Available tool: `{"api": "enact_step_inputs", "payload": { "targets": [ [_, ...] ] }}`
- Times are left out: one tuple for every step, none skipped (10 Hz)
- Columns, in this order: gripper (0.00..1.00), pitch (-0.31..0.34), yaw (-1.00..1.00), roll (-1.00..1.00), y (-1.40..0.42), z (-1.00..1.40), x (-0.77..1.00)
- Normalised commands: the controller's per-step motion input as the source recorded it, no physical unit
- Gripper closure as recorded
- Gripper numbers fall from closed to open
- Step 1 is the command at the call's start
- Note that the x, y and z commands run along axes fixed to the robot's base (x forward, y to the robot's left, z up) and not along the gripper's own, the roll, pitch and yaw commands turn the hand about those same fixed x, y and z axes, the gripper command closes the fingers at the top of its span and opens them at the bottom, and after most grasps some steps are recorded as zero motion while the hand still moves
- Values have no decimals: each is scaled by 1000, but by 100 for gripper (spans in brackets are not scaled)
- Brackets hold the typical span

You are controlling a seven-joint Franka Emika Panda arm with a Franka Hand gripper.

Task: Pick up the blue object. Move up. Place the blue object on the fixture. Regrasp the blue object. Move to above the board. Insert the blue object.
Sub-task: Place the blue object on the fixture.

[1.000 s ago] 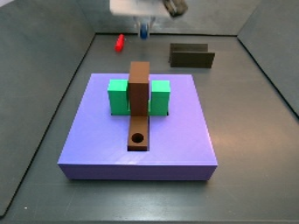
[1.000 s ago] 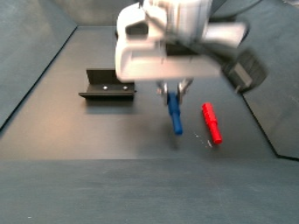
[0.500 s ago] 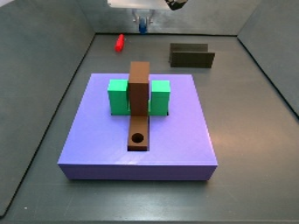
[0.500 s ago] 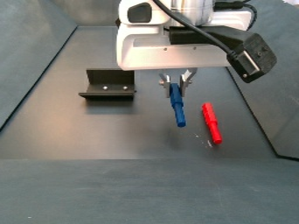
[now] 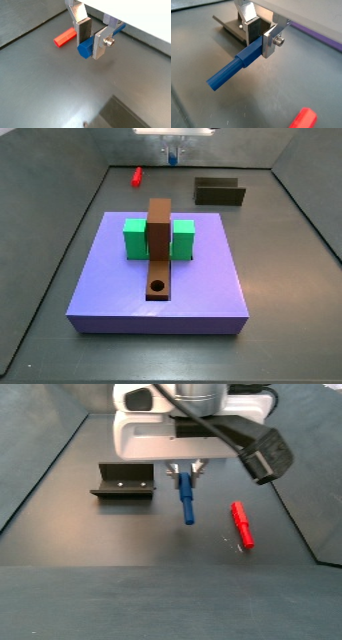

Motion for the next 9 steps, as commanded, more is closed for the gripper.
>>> {"api": "enact_step_inputs", "payload": {
  "targets": [
    [100,-14,0,-1000,-106,114,697],
    [100,-23,-20,-983,-149,217,683],
    [100,-51,-66,-934,-231,386,623],
    [100,-66,-109,-957,-240,440,583],
    [100,-69,-111,-960,-240,437,580],
    [100,-69,-131,-969,-231,457,563],
    [100,-83,-183,-1000,-214,489,480],
    [100,-123,-249,-1000,-194,429,400],
    [100,-289,-403,-840,-203,111,283]
  ]
}}
